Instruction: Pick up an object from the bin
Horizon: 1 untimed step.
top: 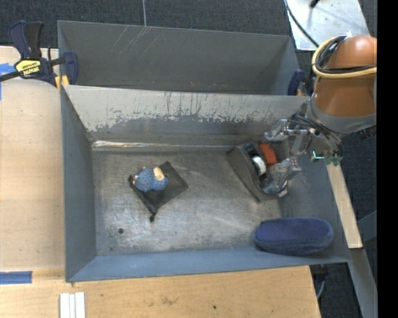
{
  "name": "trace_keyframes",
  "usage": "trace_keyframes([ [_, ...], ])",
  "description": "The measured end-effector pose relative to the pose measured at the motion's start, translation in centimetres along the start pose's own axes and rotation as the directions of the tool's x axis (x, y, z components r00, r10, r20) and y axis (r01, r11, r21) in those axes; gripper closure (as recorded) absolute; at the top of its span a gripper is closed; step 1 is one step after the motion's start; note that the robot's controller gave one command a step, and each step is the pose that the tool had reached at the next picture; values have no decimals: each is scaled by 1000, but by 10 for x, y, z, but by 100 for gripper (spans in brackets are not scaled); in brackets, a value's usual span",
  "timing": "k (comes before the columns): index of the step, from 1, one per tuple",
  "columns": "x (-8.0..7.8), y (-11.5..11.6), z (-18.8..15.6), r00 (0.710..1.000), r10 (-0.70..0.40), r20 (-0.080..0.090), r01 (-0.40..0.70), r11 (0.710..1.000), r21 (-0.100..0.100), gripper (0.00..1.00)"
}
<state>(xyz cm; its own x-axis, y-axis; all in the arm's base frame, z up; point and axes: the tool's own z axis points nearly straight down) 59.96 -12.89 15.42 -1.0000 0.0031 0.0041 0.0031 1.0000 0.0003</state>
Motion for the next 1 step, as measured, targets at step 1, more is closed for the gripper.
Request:
trace_keyframes([
  [1, -23, -4, 46, 990, -143, 20, 143, 990, 5, 0],
])
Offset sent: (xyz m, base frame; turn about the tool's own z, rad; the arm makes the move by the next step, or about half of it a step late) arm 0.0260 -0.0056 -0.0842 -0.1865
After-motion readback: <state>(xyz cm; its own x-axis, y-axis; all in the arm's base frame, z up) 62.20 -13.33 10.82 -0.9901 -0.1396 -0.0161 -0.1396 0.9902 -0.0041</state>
